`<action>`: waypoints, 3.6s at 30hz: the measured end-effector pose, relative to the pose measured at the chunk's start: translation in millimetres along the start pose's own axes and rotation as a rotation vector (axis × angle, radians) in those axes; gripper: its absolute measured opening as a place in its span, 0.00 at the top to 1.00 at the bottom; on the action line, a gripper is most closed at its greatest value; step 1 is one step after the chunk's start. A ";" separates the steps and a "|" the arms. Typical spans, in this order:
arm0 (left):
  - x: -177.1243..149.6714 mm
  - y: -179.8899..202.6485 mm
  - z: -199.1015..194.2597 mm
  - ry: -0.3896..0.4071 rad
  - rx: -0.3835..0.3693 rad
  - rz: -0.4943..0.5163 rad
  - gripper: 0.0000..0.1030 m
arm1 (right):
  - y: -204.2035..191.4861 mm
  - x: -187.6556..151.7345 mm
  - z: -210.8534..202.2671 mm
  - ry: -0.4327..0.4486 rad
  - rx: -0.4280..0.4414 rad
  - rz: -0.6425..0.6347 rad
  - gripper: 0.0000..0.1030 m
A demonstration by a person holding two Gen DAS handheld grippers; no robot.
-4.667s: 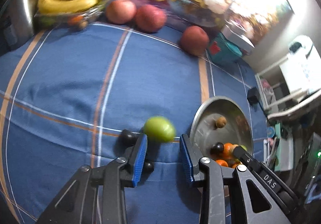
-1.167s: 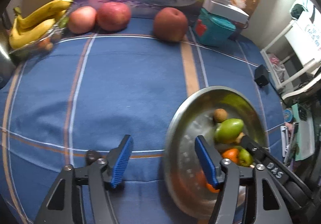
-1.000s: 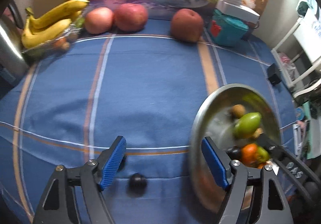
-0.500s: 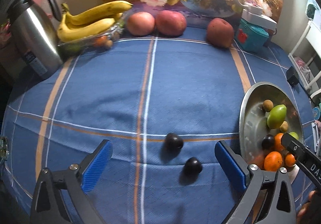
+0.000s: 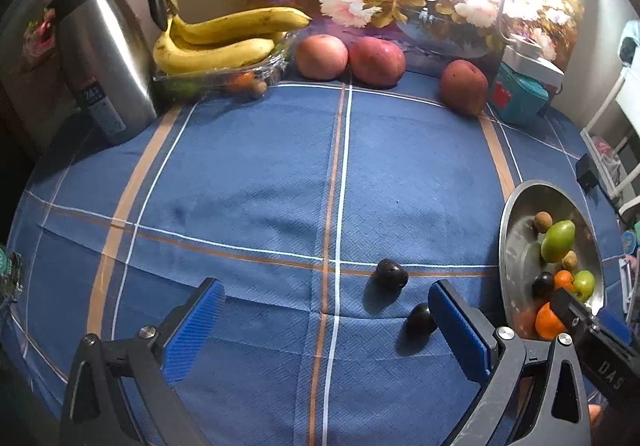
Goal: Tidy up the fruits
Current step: 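Withdraw both open tools from the bowl toward the two black plums, then lower the right tool around one black plum while the left tool straddles the other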
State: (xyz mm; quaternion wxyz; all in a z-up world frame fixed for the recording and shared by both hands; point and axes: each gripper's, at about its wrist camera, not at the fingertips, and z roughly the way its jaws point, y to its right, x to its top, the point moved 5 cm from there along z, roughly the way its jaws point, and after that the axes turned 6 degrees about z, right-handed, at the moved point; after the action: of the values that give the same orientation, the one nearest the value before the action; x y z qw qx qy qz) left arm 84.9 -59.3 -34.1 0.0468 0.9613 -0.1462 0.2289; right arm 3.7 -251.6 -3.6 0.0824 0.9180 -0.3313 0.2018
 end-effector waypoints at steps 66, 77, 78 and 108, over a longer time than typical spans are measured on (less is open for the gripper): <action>-5.2 -48.8 59.1 -0.181 0.039 -0.136 0.01 | -114.5 -44.9 43.4 -0.192 0.277 -0.258 0.47; -4.1 -52.2 62.3 -0.186 0.014 -0.150 0.01 | -123.6 -55.5 56.5 -0.229 0.234 -0.311 0.55; -3.9 -52.1 62.1 -0.185 0.014 -0.149 0.01 | -124.8 -56.1 56.4 -0.231 0.233 -0.317 0.56; 12.3 2.0 50.7 -0.145 -0.201 -0.085 0.31 | -79.5 -15.9 20.3 -0.118 0.273 -0.140 0.73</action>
State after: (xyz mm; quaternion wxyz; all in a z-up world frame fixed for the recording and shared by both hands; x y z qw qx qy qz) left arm 116.4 -72.4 -73.6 0.1421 0.9711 -0.1307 0.1407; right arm 50.0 -187.3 -30.2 -0.0487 0.9517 -0.2403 0.1846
